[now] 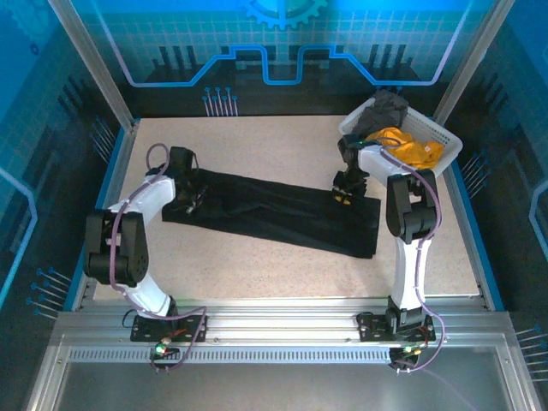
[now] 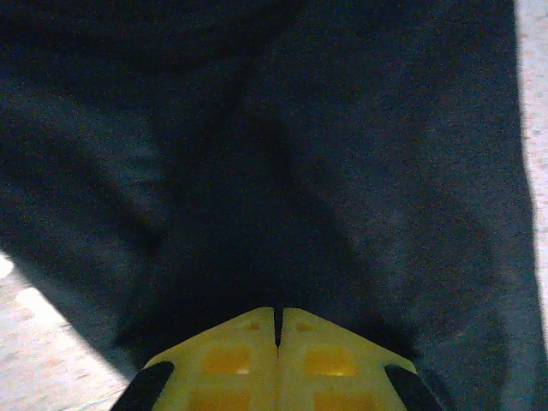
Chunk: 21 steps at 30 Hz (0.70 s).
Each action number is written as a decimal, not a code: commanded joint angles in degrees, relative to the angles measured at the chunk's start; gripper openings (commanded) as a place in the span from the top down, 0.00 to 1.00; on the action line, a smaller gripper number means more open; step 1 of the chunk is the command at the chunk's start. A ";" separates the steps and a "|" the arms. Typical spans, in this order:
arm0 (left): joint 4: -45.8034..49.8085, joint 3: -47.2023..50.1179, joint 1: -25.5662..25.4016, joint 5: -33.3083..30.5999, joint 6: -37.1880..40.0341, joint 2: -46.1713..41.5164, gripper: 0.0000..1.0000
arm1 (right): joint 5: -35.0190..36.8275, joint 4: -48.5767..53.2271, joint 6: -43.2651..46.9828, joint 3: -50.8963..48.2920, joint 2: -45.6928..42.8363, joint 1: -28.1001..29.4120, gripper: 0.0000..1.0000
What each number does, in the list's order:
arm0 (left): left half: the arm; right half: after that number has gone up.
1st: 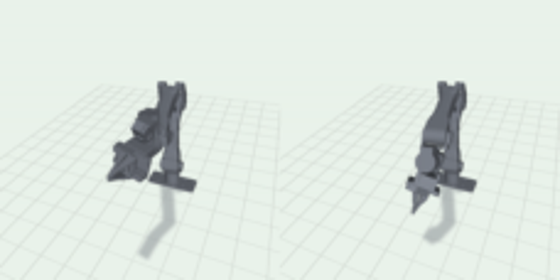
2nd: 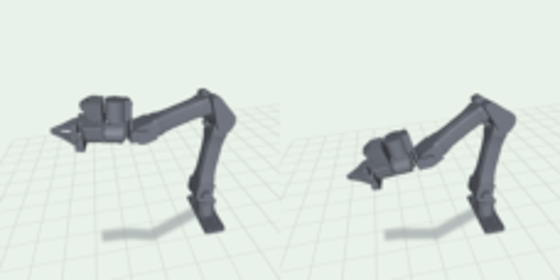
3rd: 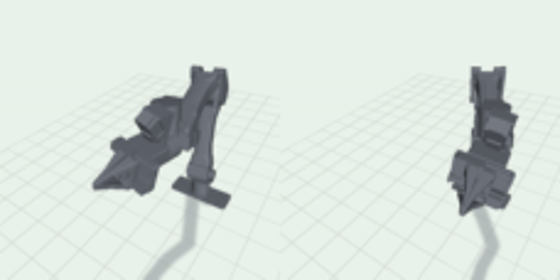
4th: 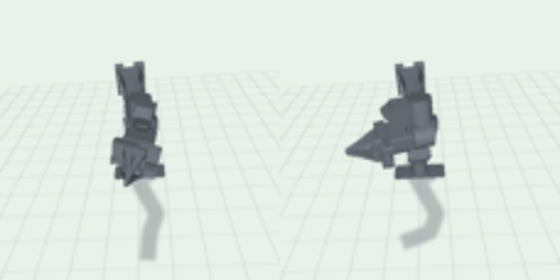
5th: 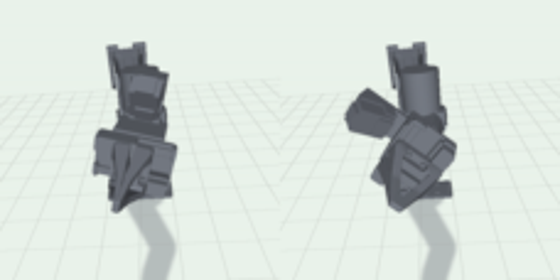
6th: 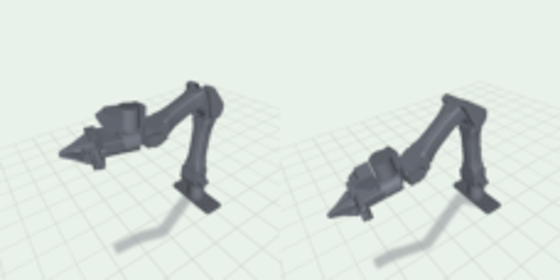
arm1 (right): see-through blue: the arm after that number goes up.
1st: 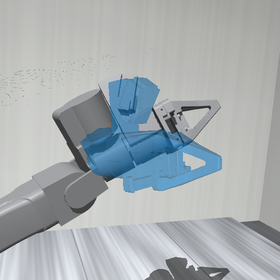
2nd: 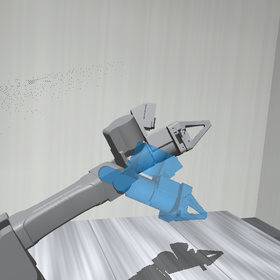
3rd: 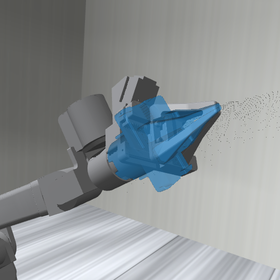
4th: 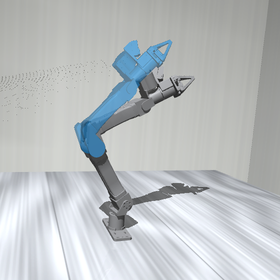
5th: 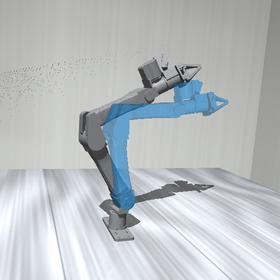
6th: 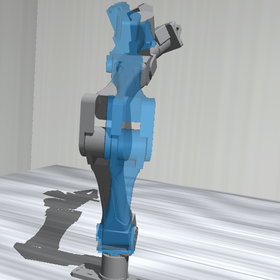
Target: Fold and stack the t-shirts
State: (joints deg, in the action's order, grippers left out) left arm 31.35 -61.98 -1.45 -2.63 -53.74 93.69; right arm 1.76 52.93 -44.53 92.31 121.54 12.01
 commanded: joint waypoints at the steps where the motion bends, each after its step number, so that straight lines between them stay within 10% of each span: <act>1: 6.94 5.66 2.07 -3.74 2.20 -6.26 1.00 | 1.14 0.69 1.25 -0.98 -2.86 0.56 0.80; 11: -3.70 16.66 5.41 12.26 -0.01 -12.46 1.00 | 3.37 1.13 3.61 -1.11 -5.30 1.78 0.76; 21: 12.00 11.80 5.37 5.59 0.43 -16.83 0.68 | 5.75 0.69 7.38 -1.90 -12.88 3.52 0.72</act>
State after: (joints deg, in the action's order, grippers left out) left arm 35.48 -46.76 3.70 4.95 -53.98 79.13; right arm 6.22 52.95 -39.33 90.91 112.60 14.35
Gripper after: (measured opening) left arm 0.304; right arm 0.272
